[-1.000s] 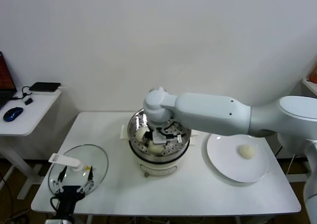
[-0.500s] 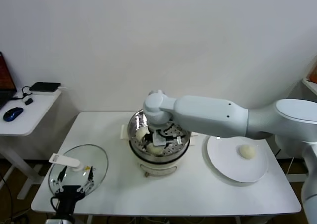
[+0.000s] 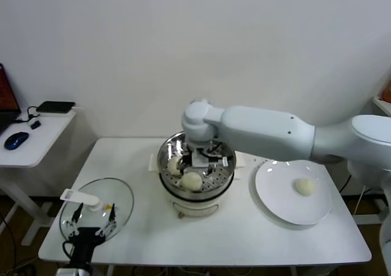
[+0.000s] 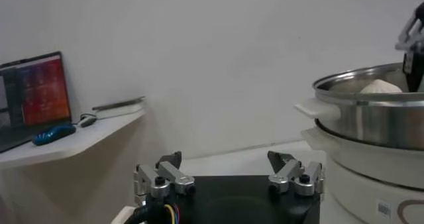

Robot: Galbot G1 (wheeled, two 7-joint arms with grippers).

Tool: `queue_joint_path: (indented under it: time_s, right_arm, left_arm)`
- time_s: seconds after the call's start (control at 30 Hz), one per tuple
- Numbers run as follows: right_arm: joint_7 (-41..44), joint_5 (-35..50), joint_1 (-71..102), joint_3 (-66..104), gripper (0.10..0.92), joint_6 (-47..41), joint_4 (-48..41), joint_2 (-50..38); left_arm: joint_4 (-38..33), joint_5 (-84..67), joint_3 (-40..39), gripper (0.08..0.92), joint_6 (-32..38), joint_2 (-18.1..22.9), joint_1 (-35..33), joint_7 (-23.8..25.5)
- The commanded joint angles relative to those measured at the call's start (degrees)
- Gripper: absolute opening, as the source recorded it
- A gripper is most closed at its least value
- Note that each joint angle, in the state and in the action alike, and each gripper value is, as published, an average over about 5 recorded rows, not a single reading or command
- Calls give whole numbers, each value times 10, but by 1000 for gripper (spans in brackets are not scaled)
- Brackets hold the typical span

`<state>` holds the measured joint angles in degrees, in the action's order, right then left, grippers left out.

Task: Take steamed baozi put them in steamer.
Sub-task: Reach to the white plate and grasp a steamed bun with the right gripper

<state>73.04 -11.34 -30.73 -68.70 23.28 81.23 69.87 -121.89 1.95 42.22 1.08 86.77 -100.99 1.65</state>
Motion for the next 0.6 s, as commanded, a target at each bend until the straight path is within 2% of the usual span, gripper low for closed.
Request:
queue_joint_path:
  time_s: [0.03, 0.17, 0.3, 0.47, 0.6]
  right_arm:
    - [-5, 239, -154, -96, 823, -112, -36, -73]
    - [-31, 348, -188, -154, 823, -186, -56, -128]
    - [-47, 389, -193, -185, 823, -239, -83, -193]
    - [-68, 389, -173, -193, 823, -284, -111, -264]
    - [-76, 325, -131, -165, 823, -296, -125, -313]
  left_arm:
    - [-3, 4, -2, 823, 1, 0, 0, 1]
    - [-7, 4, -4, 823, 4, -3, 0, 2]
    - [-9, 3, -8, 823, 6, -6, 5, 2]
    - [-5, 3, -14, 823, 9, -11, 9, 4]
    - [-5, 7, -18, 823, 9, -12, 10, 7]
